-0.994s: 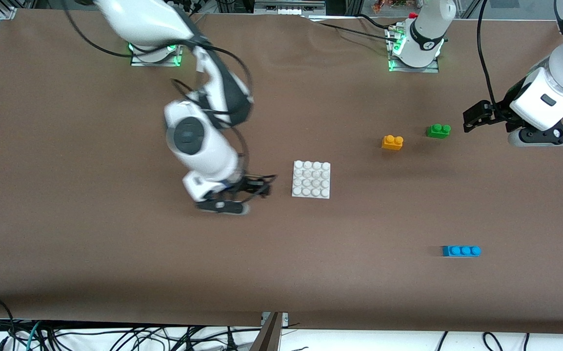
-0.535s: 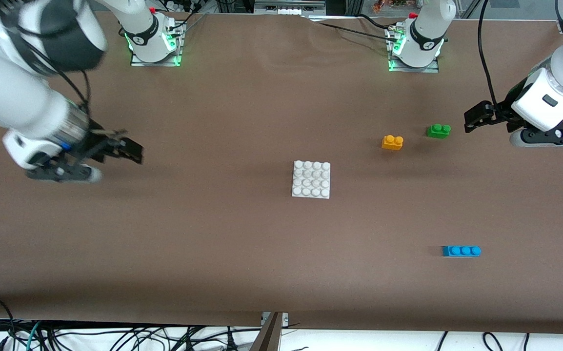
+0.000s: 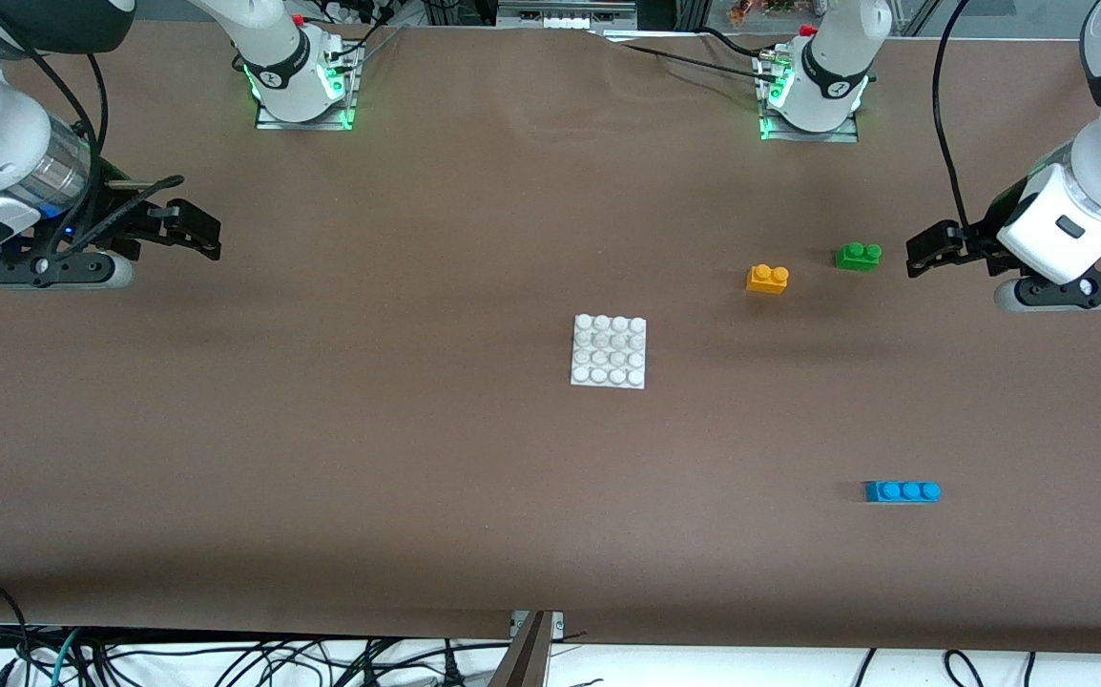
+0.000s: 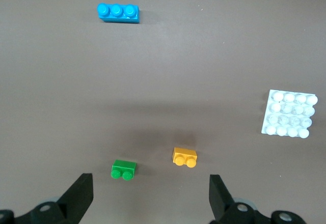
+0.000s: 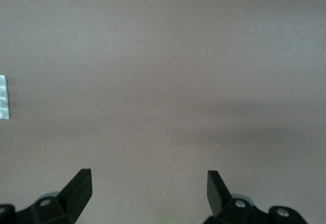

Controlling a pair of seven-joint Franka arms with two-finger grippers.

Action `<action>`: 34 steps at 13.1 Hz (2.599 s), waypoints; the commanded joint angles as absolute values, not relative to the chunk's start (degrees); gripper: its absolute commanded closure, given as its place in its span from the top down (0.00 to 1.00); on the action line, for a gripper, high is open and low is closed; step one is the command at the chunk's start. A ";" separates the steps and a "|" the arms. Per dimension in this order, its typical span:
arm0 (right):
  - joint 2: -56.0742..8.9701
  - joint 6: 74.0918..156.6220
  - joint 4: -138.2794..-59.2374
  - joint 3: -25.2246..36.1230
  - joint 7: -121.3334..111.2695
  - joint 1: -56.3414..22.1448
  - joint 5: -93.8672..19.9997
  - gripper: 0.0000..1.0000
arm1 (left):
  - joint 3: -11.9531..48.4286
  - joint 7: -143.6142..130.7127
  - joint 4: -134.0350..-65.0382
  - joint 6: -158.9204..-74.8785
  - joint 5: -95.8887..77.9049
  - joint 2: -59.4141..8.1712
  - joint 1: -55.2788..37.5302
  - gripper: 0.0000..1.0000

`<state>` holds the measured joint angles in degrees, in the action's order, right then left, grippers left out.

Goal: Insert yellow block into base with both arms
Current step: 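Move the left gripper over the yellow block, then lower the left gripper and grasp the yellow block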

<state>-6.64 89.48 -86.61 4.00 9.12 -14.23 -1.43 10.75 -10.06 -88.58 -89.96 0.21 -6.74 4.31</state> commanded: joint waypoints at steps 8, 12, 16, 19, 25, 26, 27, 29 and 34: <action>-5.98 86.23 -85.34 3.34 7.73 -13.45 2.19 1.00 | 16.77 -9.40 -96.91 -92.53 3.95 -7.13 3.87 1.00; -6.06 85.96 -85.25 3.08 8.26 -13.71 3.16 1.00 | 18.01 -9.23 -114.82 -102.80 3.96 1.29 4.04 1.00; -6.06 85.96 -85.34 3.34 7.73 -13.45 2.90 1.00 | 20.48 -9.05 -129.80 -114.25 3.08 5.80 4.13 1.00; -6.06 85.87 -85.34 3.34 8.44 -13.45 2.72 1.00 | 20.48 -9.14 -137.08 -124.23 -0.51 5.71 4.22 1.00; -5.98 85.96 -85.34 3.25 8.79 -13.45 2.64 1.00 | 23.11 -12.21 -148.70 -149.28 -0.62 -2.18 4.04 1.00; -5.98 85.96 -85.34 3.25 8.79 -13.45 2.64 1.00 | 23.12 -12.30 -149.41 -152.98 -0.53 -4.37 4.04 1.00; -5.98 85.96 -85.34 3.25 8.79 -13.45 2.64 1.00 | 23.12 -12.30 -149.59 -154.84 -0.01 -5.96 4.04 1.00; -5.98 85.96 -85.34 3.34 8.70 -13.45 2.64 1.00 | 23.20 -12.13 -149.59 -155.39 0.09 -6.59 4.04 1.00; -5.98 85.96 -85.34 3.25 8.88 -13.45 2.46 1.00 | 23.03 -12.39 -149.50 -155.39 4.39 -7.38 4.48 1.00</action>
